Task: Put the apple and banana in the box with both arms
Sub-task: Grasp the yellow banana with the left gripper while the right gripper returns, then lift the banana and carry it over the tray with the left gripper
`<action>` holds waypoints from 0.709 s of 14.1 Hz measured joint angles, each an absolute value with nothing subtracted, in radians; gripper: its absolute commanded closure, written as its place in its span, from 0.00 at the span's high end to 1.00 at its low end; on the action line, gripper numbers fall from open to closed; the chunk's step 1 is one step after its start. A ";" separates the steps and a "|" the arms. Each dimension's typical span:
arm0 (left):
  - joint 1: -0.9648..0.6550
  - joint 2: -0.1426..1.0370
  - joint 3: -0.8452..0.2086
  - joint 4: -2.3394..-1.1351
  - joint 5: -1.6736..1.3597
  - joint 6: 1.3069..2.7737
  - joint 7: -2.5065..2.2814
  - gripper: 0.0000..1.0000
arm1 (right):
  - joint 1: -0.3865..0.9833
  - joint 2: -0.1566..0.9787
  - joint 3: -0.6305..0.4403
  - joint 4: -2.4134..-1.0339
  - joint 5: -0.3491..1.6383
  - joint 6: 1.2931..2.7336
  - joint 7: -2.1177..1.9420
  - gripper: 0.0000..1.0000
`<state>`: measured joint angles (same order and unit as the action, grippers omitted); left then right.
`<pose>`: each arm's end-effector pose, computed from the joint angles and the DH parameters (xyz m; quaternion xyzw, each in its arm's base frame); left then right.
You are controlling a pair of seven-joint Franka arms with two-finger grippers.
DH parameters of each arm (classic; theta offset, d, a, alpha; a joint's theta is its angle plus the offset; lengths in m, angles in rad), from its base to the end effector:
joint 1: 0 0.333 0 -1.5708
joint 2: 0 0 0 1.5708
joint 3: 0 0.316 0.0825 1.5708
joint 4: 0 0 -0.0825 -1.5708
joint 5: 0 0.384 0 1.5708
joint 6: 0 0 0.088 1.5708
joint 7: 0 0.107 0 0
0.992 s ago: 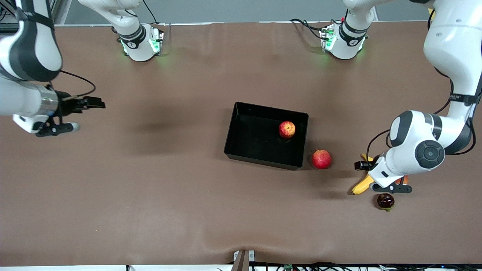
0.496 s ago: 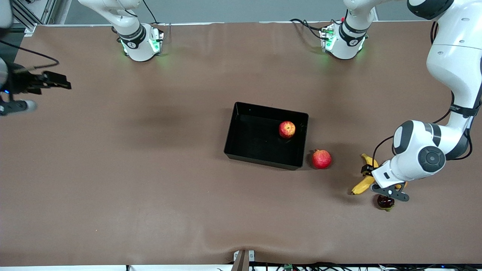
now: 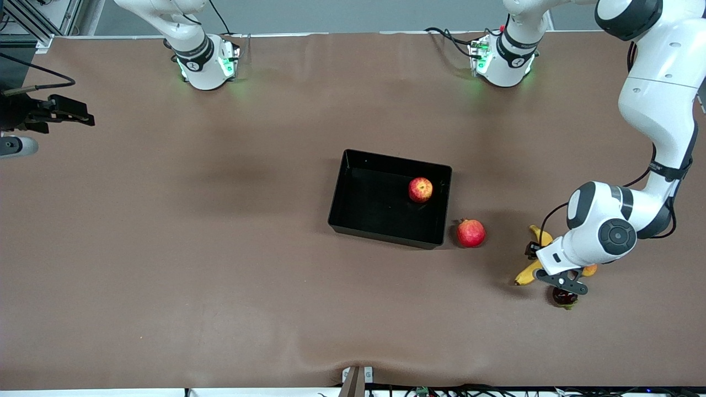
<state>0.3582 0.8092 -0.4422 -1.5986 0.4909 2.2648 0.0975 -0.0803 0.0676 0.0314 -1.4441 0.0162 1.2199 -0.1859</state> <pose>0.6877 -0.0067 0.1833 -0.9801 0.1960 0.0203 0.0239 0.5350 -0.0247 0.6200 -0.9869 -0.0695 0.1433 0.0260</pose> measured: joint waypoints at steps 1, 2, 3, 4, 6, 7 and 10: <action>0.359 0.810 -0.441 -1.598 0.491 2.265 0.098 0.00 | -0.080 0.056 0.032 -1.444 0.016 1.214 -0.186 1.00; 0.360 0.808 -0.441 -1.596 0.491 2.266 0.098 0.00 | -0.080 0.044 0.032 -1.444 0.016 1.212 -0.186 1.00; 0.360 0.804 -0.442 -1.594 0.491 2.264 0.098 0.00 | -0.080 0.030 0.032 -1.443 0.016 1.213 -0.185 1.00; 0.361 0.796 -0.447 -1.592 0.491 2.254 0.098 0.00 | -0.080 0.017 0.031 -1.443 0.016 1.214 -0.185 1.00; 0.363 0.761 -0.479 -1.587 0.483 2.196 0.092 0.00 | -0.081 0.002 0.030 -1.443 0.016 1.210 -0.183 1.00; 0.363 0.734 -0.499 -1.584 0.463 2.151 0.080 0.00 | -0.081 0.002 0.029 -1.443 0.016 1.209 -0.183 1.00; 0.360 0.639 -0.571 -1.580 0.348 2.036 -0.005 0.00 | -0.086 0.003 0.026 -1.446 0.016 1.193 -0.182 1.00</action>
